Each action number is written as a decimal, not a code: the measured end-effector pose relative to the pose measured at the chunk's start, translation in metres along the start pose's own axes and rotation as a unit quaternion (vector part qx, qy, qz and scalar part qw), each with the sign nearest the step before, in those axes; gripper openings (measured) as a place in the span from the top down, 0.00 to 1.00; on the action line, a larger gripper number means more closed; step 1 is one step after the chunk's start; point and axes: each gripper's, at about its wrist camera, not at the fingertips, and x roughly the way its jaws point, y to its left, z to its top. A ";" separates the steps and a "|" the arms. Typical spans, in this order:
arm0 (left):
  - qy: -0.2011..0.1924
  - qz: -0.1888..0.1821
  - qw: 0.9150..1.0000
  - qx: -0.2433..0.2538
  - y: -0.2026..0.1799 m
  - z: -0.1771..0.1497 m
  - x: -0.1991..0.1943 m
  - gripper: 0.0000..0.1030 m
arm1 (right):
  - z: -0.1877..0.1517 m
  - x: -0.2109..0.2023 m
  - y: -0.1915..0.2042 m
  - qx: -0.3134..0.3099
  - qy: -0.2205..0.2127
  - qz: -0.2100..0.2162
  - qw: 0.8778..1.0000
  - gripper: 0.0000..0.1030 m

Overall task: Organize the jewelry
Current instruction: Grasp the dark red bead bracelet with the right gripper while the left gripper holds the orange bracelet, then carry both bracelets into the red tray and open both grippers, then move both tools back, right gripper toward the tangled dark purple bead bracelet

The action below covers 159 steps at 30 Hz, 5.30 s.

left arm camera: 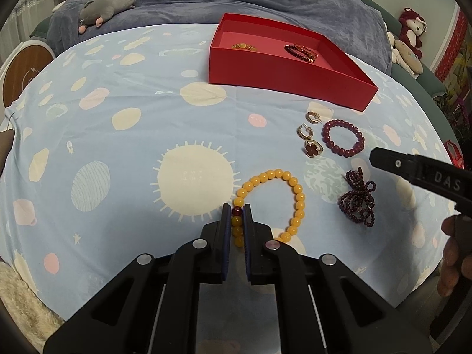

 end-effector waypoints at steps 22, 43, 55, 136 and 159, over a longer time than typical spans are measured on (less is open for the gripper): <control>0.000 0.000 1.000 0.001 0.000 0.000 0.000 0.92 | 0.002 0.022 0.001 -0.039 0.004 -0.038 0.999 0.81; 0.004 0.002 1.000 -0.003 0.000 -0.007 -0.009 0.93 | -0.064 -0.043 -0.030 0.010 0.022 -0.004 1.000 0.93; -0.015 -0.028 0.999 -0.016 -0.010 0.006 -0.038 0.93 | -0.050 -0.075 -0.025 0.014 -0.008 0.015 1.000 0.93; -0.073 -0.033 0.997 -0.008 0.008 0.216 0.014 0.59 | 0.137 -0.017 0.023 -0.044 -0.051 0.040 0.997 0.70; -0.026 -0.005 0.999 -0.039 0.019 0.036 -0.036 0.59 | -0.043 -0.043 0.019 -0.037 0.020 0.040 0.998 0.70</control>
